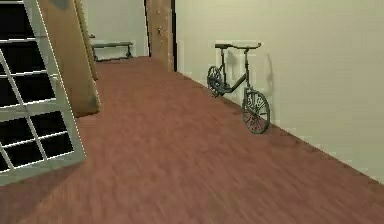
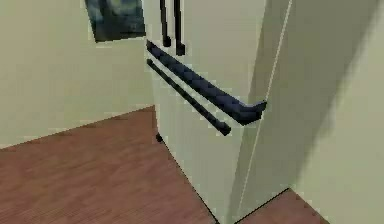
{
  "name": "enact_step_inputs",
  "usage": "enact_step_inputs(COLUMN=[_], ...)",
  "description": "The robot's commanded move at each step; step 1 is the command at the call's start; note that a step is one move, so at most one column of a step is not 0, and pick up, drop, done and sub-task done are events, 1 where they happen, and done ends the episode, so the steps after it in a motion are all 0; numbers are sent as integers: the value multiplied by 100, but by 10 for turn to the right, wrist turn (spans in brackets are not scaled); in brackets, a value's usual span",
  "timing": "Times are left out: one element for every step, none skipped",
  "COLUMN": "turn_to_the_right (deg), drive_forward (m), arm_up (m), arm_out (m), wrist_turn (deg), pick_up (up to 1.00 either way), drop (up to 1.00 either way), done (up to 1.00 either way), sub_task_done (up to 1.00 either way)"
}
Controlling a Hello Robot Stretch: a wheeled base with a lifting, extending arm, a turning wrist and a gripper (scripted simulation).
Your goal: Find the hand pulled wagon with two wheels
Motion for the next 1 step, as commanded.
enact_step_inputs(turn_to_the_right=[-450], drive_forward=[0], arm_up=[0], arm_out=[0], wrist_turn=[0], pick_up=[0], drop=[0], done=[0], sub_task_done=[0])
